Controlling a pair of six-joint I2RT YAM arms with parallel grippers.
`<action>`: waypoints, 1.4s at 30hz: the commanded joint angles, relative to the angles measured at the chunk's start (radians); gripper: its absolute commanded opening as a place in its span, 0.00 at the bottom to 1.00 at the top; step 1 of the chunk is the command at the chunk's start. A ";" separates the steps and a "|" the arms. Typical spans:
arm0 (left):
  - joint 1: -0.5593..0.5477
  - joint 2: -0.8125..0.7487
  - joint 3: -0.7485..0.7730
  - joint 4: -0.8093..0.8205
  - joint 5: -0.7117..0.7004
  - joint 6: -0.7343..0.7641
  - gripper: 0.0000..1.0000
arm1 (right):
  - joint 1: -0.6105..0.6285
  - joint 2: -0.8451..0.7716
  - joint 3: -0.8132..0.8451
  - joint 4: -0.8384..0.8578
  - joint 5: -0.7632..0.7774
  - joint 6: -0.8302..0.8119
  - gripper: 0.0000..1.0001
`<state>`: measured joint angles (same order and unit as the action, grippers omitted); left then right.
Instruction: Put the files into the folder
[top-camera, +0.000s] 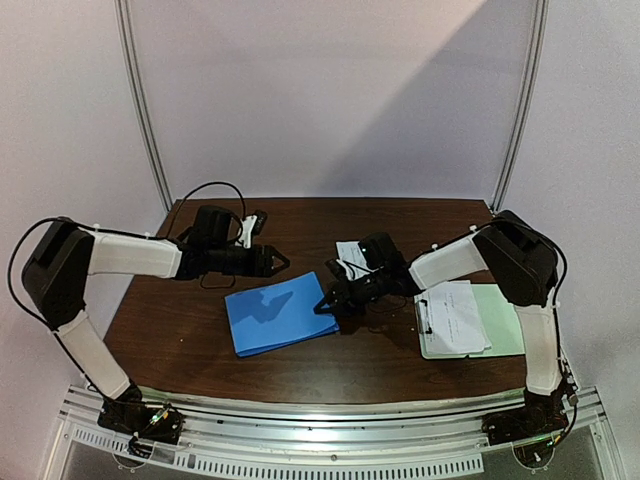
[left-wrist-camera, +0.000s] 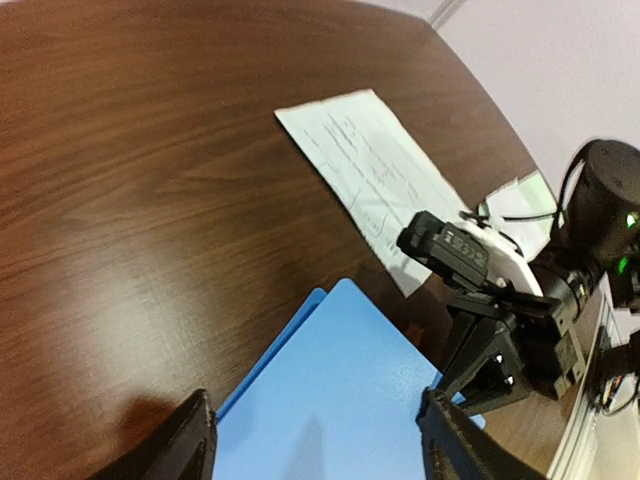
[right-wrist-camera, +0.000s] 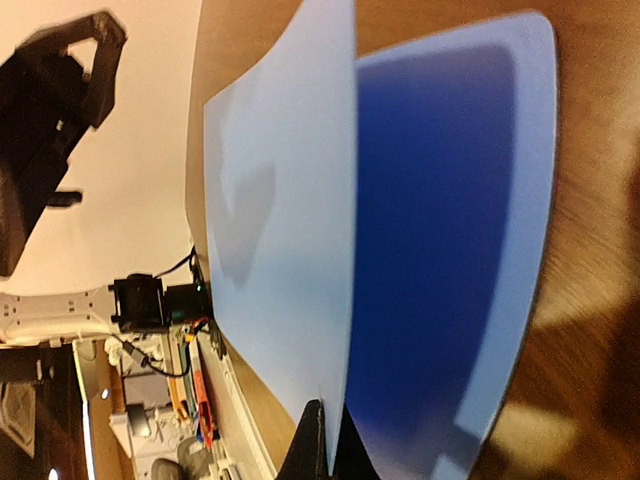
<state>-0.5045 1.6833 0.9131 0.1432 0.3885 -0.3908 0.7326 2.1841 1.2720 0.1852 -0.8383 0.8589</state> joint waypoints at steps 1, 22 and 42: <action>-0.058 -0.112 0.009 -0.093 -0.147 0.059 0.74 | -0.011 -0.128 -0.010 -0.169 0.157 -0.026 0.00; -0.511 -0.343 -0.186 0.088 -0.702 0.412 0.85 | -0.012 -0.277 0.132 -0.458 0.384 0.075 0.00; -0.615 -0.013 -0.047 0.149 -0.950 0.552 0.76 | -0.001 -0.328 0.135 -0.473 0.380 0.108 0.00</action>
<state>-1.0935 1.6135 0.8330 0.2516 -0.4667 0.1291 0.7265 1.8896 1.3891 -0.2562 -0.4717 0.9653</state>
